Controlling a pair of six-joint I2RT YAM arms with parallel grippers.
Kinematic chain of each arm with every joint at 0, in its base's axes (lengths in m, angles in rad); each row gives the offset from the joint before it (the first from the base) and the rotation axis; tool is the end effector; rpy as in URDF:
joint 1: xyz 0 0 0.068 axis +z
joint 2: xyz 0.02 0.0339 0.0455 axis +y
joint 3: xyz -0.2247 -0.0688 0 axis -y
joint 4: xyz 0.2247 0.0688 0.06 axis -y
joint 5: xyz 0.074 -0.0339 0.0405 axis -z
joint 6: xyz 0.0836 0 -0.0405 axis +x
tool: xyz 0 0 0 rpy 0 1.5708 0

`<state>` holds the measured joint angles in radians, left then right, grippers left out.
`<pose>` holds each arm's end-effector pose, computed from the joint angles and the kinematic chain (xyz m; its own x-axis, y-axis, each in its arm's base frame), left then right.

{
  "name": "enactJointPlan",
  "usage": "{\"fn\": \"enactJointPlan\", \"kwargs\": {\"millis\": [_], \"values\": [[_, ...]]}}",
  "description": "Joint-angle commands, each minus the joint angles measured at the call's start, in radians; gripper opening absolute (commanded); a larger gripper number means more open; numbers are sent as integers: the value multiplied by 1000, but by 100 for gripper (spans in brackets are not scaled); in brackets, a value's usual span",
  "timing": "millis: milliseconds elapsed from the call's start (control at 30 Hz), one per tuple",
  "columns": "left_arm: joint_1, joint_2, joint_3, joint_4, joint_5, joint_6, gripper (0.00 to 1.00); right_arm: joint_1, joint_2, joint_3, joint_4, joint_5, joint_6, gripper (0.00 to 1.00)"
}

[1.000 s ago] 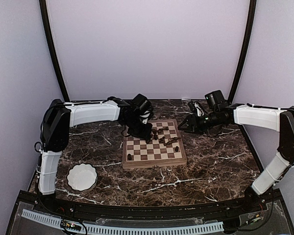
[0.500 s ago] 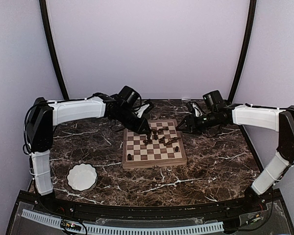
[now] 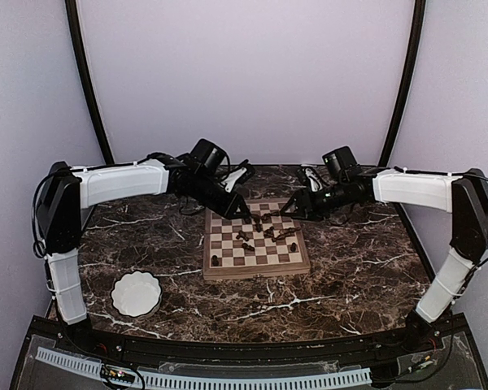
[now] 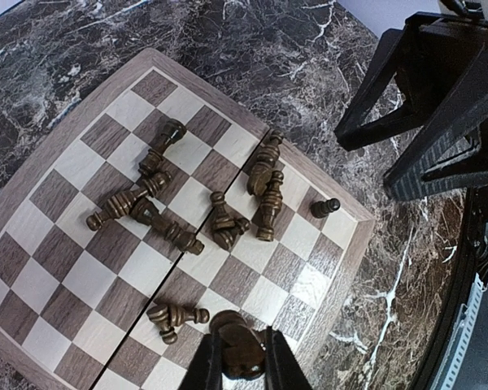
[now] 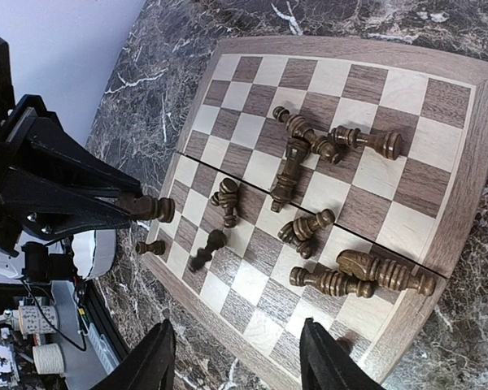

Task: Set up the chess pieces on the board
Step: Place the knight at g8.

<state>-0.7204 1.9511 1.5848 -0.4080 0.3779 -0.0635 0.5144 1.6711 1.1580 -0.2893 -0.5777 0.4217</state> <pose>0.3127 -0.3155 0.1916 -0.5759 0.4271 -0.6971 0.7764 0.5527 -0.3028 0.2978 0.2207 0.1755 -0.8751 -0.1007 -0.4734 -0.4213 0.6398 0.6427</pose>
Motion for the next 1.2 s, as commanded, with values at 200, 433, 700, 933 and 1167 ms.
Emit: {"fn": "enactJointPlan", "kwargs": {"millis": [200,433,700,933,1167], "values": [[2,-117,-37,-25,-22,-40,1,53,35,77,-26,28,-52,53],[-59,-267,-242,-38,-3,34,3,53,24,61,-45,35,-70,53],[-154,-309,-337,-68,-76,82,3,53,28,48,-37,22,-64,53],[-158,-239,-298,-72,-235,69,3,56,26,57,-54,24,-68,53],[-157,-182,-288,-67,-265,10,3,56,12,47,-66,34,-70,53]]}}
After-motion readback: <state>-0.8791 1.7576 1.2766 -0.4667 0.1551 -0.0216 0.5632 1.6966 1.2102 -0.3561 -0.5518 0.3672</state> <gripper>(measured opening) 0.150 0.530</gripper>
